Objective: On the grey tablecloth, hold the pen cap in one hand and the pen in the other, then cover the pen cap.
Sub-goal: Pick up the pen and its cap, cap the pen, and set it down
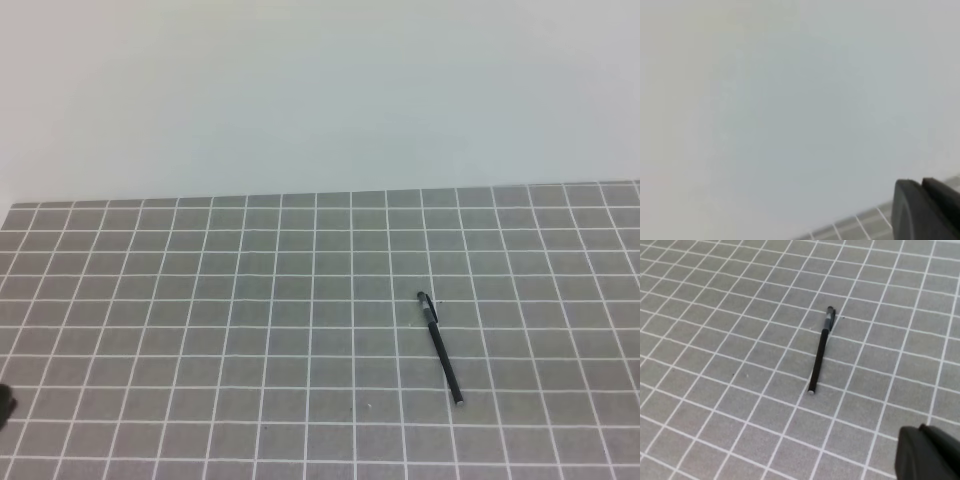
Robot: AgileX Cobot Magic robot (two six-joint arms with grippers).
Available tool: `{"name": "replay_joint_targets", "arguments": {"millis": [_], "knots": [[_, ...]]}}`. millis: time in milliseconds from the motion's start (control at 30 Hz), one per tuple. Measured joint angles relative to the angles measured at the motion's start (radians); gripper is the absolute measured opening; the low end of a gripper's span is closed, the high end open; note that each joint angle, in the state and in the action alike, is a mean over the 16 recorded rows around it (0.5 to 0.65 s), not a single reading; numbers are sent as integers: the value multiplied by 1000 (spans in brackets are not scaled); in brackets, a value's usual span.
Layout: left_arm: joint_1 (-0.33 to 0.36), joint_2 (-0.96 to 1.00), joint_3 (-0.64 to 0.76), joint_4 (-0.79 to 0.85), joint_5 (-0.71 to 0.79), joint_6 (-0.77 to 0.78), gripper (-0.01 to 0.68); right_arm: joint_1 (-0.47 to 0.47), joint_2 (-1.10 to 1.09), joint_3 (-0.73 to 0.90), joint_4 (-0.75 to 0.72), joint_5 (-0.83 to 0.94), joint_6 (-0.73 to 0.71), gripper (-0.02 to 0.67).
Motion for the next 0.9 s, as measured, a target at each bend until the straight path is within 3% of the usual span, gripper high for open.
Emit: {"name": "replay_joint_targets", "arguments": {"millis": [267,500,633,900], "knots": [[58,-84,2,9,-43,-1,1,-138,-83,11,-40,-4,-30,-2],[142,-166,46,47,-114,-143,1,-307,-249,94,-91,-27,-46,-4],[212,-230,94,204,-65,-288,1,-363,-365,189,-111,-85,-43,-3],[316,-327,180,682,235,-677,1,-385,-554,387,-102,-181,-29,-3]]}}
